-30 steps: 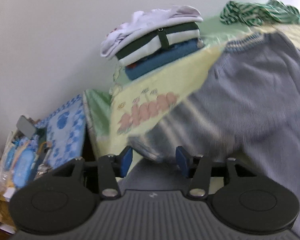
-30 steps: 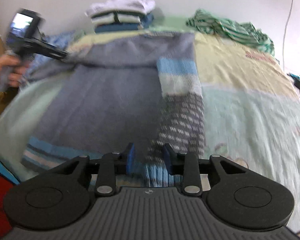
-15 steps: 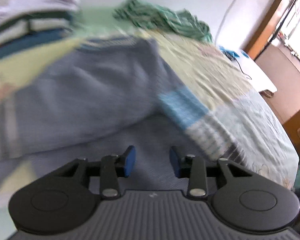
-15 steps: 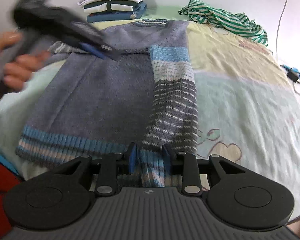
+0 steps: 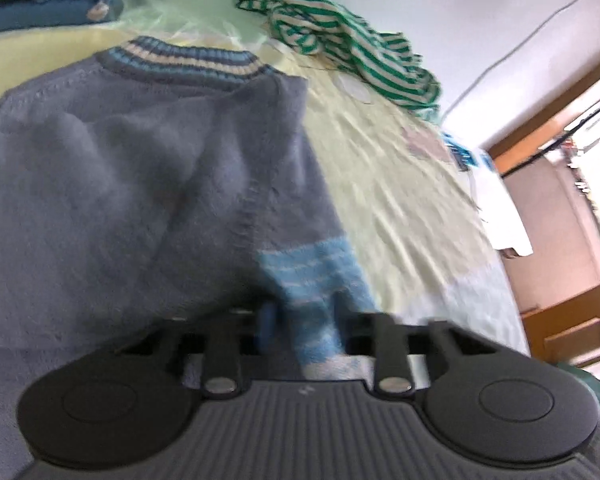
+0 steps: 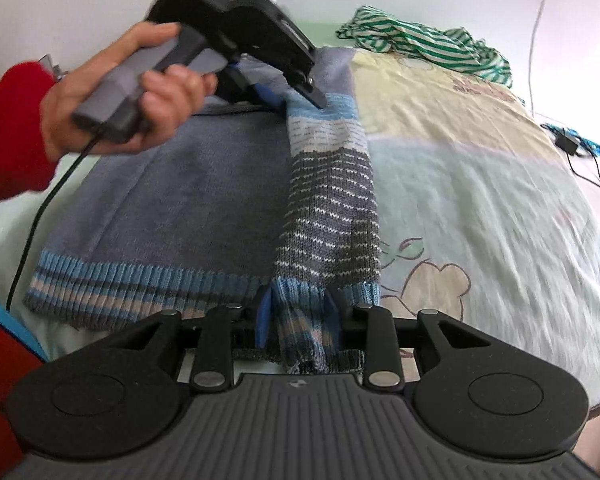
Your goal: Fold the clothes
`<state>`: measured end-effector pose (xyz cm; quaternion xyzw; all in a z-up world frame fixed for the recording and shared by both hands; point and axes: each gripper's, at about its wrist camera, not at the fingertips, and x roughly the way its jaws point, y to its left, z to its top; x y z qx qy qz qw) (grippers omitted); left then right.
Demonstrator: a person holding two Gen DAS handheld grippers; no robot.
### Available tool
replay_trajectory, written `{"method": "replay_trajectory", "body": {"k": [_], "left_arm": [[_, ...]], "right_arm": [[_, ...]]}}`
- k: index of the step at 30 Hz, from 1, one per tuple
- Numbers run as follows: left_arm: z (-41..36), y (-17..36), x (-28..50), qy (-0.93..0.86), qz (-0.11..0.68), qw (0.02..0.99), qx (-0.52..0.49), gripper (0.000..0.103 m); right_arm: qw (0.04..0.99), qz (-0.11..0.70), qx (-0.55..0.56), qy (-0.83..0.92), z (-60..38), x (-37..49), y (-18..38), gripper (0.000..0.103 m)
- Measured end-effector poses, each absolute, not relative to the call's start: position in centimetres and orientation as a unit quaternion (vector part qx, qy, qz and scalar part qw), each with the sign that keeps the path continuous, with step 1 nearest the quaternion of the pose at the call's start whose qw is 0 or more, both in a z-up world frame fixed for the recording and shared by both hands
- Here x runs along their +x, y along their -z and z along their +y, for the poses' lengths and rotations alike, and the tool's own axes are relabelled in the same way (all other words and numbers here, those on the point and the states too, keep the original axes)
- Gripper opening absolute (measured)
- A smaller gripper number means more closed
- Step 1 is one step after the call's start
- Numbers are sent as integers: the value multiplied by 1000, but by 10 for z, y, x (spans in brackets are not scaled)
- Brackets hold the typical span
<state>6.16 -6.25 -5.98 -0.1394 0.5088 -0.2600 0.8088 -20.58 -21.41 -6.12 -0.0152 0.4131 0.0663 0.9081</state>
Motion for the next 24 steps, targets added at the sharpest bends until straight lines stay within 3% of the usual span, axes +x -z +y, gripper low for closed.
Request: {"method": "replay_trajectory", "body": {"k": [2, 3, 6, 14, 17, 18, 24], "left_arm": [[-59, 60, 66, 254, 506, 811, -149, 3], [-59, 58, 67, 255, 503, 813, -147, 2], [-62, 46, 66, 262, 483, 827, -117, 2], [-81, 52, 66, 264, 471, 842, -19, 4], [-80, 54, 64, 265, 465, 845, -6, 8], [-79, 54, 65, 265, 467, 844, -10, 11], [-70, 54, 70, 269, 475, 838, -27, 17]], "right_arm": [[909, 409, -29, -68, -213, -208, 61, 23], [910, 407, -34, -68, -212, -210, 61, 13], [913, 401, -21, -69, -215, -210, 58, 9], [901, 418, -13, -116, -200, -199, 63, 9], [894, 428, -7, -130, -201, -200, 60, 18], [891, 431, 6, -139, -204, -200, 57, 26], [912, 393, 76, -90, -238, -202, 40, 27]]}}
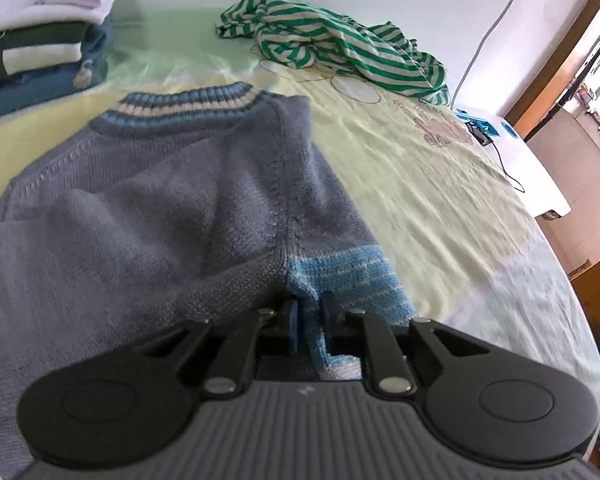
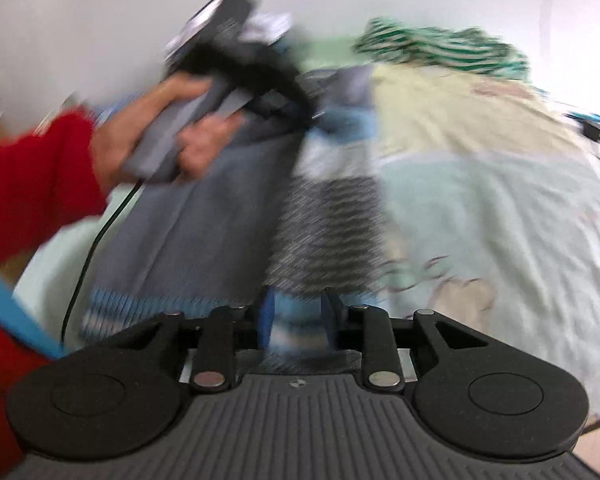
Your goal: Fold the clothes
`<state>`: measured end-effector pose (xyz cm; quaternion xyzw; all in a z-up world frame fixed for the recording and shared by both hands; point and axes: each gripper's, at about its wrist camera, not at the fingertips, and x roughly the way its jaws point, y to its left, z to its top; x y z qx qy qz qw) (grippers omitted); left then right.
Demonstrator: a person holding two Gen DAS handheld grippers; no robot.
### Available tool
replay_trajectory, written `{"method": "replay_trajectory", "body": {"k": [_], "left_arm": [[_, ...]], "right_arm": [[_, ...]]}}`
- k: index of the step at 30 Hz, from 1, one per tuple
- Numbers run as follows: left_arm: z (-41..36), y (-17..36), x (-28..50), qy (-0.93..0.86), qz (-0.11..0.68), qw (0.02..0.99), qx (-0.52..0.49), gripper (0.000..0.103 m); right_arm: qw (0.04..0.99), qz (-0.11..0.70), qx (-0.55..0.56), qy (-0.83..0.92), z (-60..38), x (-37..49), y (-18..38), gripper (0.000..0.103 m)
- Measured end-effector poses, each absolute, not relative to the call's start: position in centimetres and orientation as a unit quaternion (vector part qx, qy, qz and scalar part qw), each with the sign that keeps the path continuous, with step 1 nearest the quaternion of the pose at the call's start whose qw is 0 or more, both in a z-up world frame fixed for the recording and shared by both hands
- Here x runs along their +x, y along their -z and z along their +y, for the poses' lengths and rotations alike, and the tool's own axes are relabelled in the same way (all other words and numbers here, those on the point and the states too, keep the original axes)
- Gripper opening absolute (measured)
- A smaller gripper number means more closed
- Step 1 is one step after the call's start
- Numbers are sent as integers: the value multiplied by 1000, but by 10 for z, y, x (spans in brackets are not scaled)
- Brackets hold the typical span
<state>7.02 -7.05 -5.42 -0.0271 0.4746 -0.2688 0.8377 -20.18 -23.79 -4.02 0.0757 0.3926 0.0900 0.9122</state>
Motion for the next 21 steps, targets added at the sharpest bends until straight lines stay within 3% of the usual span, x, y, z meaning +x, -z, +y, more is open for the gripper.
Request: {"method": "replay_trajectory", "body": {"k": [4, 7, 9, 15, 20, 21], "left_arm": [[-56, 53, 69, 279, 474, 834, -46, 18], [-43, 52, 68, 286, 473, 831, -62, 25], [-33, 49, 67, 285, 465, 836, -63, 41], [-18, 51, 78, 268, 459, 843, -81, 36], [-2, 52, 79, 269, 461, 840, -98, 38], [1, 52, 78, 267, 464, 838, -107, 43]], "right_arm": [[899, 432, 60, -44, -244, -191, 60, 17], [899, 435, 29, -47, -242, -194, 57, 17], [903, 426, 23, -50, -241, -192, 49, 20], [899, 426, 30, -99, -222, -166, 55, 20], [887, 446, -6, -119, -221, -156, 50, 20], [895, 429, 0, -124, -226, -149, 44, 20]]}}
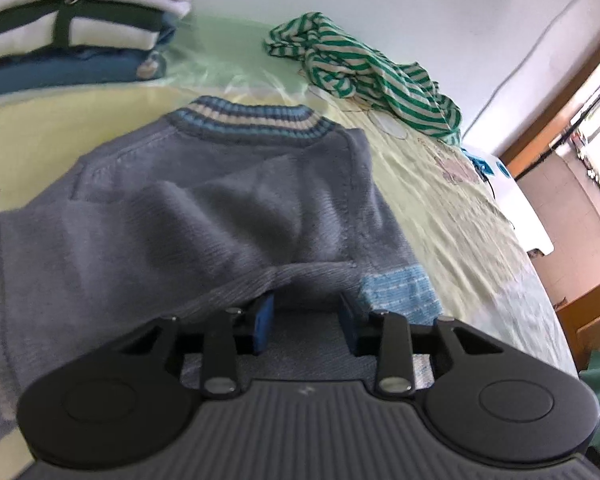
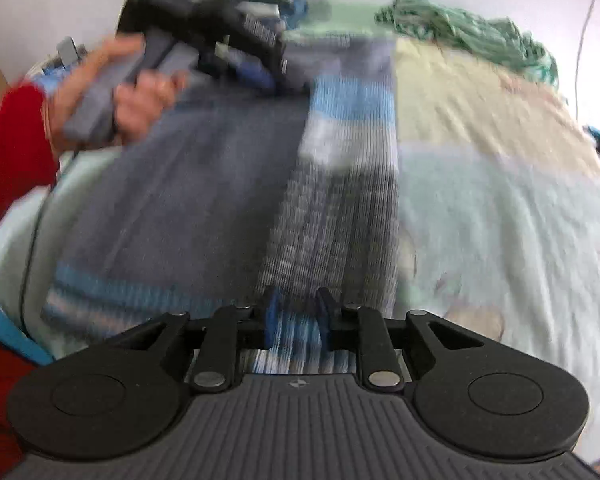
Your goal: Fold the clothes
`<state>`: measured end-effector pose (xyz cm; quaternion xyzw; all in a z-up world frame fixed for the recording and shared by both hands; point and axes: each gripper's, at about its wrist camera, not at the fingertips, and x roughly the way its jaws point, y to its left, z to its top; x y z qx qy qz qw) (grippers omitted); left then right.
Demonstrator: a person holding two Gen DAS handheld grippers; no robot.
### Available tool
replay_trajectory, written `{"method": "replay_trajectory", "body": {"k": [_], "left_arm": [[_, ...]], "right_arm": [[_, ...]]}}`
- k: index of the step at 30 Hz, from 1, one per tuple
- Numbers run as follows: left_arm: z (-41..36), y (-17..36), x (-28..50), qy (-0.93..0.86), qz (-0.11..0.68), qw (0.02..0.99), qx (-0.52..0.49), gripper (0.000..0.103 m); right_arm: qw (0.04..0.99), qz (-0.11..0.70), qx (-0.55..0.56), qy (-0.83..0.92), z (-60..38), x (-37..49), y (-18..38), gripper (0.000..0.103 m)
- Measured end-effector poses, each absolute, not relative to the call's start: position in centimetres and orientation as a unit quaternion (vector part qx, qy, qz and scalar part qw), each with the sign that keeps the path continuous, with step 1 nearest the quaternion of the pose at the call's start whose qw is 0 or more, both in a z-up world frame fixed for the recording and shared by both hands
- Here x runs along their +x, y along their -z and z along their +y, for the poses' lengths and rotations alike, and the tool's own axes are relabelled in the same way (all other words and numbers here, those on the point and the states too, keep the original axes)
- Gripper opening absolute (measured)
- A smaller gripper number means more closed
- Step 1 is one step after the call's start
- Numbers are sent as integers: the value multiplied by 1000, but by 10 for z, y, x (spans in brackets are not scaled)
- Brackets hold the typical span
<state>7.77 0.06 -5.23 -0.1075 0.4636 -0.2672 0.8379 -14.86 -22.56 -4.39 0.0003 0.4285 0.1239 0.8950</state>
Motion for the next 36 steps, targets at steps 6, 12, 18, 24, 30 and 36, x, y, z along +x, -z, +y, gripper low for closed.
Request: {"method": "replay_trajectory", "body": {"k": [6, 12, 18, 24, 30, 36], "left_arm": [[-2, 46, 53, 272, 468, 832, -124, 47], [-53, 34, 3, 297, 441, 844, -64, 46], [-98, 45, -31, 286, 441, 850, -3, 50], [-120, 54, -56, 255, 432, 863, 69, 60], [-123, 57, -73, 246, 429, 866, 74, 61], [-130, 40, -70, 237, 420, 874, 63, 57]], "right_arm": [[913, 380, -27, -143, -220, -73, 41, 20], [891, 409, -34, -192, -247, 6, 65, 16], [890, 385, 12, -244, -269, 57, 48, 16], [880, 399, 3, -257, -268, 125, 67, 8], [888, 384, 15, -253, -268, 186, 70, 8], [893, 358, 22, -273, -288, 188, 43, 19]]}}
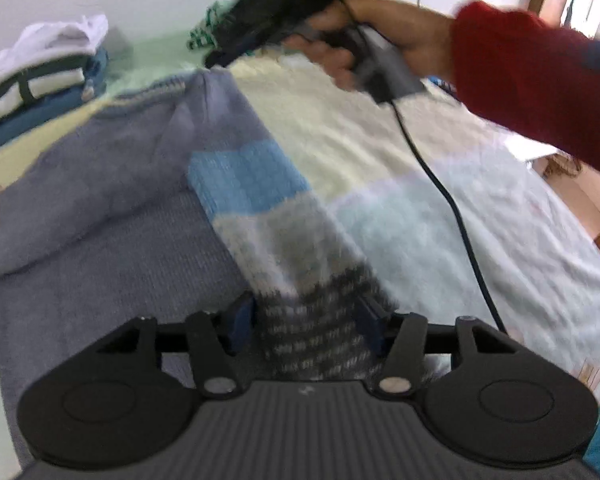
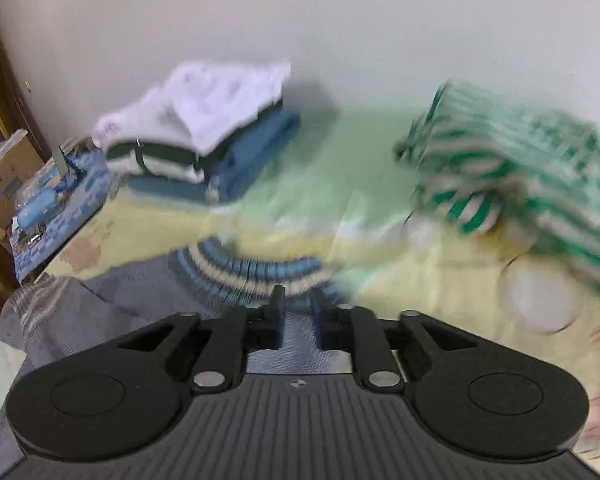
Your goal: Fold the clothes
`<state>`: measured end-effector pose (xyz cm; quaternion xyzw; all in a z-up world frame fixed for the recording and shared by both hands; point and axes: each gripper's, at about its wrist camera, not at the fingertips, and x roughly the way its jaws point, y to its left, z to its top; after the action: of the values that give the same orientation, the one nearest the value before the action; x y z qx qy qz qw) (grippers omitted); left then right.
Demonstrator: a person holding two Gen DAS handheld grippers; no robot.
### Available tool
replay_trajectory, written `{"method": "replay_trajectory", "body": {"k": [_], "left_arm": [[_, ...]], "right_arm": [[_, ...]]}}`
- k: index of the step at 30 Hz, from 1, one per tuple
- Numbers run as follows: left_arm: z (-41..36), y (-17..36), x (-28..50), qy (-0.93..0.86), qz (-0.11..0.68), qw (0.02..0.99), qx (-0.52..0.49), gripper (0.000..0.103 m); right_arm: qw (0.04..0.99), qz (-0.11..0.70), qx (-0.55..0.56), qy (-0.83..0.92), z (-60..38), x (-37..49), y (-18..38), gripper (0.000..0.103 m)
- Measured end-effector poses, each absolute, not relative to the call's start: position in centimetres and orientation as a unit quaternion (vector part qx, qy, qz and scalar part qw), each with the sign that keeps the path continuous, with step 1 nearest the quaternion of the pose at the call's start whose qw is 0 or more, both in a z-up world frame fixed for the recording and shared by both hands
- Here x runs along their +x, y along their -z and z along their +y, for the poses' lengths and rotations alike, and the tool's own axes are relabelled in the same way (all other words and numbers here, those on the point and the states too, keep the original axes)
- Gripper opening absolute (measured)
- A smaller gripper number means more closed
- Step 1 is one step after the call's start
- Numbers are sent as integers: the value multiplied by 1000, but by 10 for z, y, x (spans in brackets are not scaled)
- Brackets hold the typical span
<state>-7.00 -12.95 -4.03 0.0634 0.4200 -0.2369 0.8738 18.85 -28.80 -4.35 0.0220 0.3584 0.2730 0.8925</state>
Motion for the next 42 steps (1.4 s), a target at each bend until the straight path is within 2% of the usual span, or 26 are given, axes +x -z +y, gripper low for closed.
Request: {"method": "replay_trajectory", "body": {"k": [6, 8, 10, 11, 12, 18, 21, 27, 29, 31, 33, 39, 42], "left_arm": [[-150, 40, -64, 270, 423, 864, 36, 59], [-158, 49, -65, 269, 434, 858, 51, 59], [-161, 54, -74, 268, 429, 860, 69, 64], [-162, 55, -79, 272, 427, 859, 77, 72], [-164, 56, -84, 275, 425, 858, 84, 74], [-157, 56, -113, 287, 424, 856, 78, 72], [-153, 54, -121, 289, 430, 853, 70, 71], [-142, 52, -138, 305, 443, 842, 47, 71], [-141, 50, -139, 306, 443, 841, 48, 71], [-138, 45, -137, 305, 436, 846, 47, 70], [-126, 38, -134, 296, 420, 857, 41, 75], [-89, 38, -112, 249, 413, 876, 11, 77], [-72, 39, -107, 230, 406, 884, 15, 77]], "right_arm": [[875, 384, -40, -292, -275, 183, 61, 18], [879, 379, -43, -286, -271, 186, 68, 14], [884, 372, -43, -278, -268, 190, 70, 14], [885, 372, -46, -276, -266, 191, 69, 14], [885, 372, -52, -274, -266, 189, 66, 14], [878, 360, -76, -307, -273, 152, 42, 18], [849, 391, -83, -346, -273, 131, 45, 18], [844, 392, -86, -357, -273, 98, 52, 18], [847, 390, -65, -355, -270, 100, 50, 20], [850, 384, -57, -356, -260, 102, 42, 28], [850, 374, -52, -366, -244, 104, 31, 35], [827, 360, -60, -427, -158, 112, 3, 38], [818, 350, -74, -450, -94, 115, -4, 43]]}}
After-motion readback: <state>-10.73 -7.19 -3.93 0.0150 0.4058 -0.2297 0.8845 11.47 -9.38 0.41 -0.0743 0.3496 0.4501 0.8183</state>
